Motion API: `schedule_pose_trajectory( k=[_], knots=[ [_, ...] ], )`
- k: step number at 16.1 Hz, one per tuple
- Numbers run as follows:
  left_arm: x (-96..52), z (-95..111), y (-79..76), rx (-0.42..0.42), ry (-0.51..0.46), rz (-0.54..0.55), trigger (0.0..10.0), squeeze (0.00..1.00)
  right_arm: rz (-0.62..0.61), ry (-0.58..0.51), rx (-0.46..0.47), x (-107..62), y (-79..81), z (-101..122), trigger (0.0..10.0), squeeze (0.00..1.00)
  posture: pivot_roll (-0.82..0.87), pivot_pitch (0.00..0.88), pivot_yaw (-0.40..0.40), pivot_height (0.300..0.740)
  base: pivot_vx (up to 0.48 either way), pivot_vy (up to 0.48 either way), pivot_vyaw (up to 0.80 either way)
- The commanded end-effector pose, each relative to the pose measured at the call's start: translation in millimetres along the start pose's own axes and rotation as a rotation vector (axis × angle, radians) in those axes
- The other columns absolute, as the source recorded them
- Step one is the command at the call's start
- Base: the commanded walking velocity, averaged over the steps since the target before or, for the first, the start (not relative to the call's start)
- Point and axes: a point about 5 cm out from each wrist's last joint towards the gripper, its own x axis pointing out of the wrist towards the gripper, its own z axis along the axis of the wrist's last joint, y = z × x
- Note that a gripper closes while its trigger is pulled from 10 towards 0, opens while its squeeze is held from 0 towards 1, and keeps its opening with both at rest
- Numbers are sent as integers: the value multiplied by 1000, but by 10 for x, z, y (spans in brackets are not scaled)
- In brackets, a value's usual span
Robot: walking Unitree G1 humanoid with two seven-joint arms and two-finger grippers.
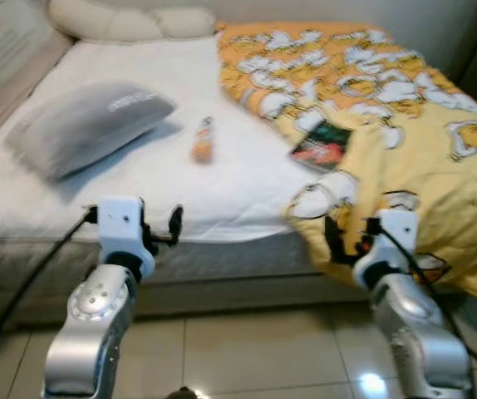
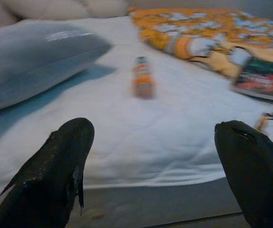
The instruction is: Clean up the room
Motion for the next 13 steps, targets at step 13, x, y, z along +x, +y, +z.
schedule_pose_trajectory(
  k=[13],
  knots=[
    [8, 80, 34, 84, -55, -2, 10000, 733, 58, -29, -53, 89, 73, 98, 10000, 0, 101, 0, -7, 740, 209, 0, 369]
  ],
)
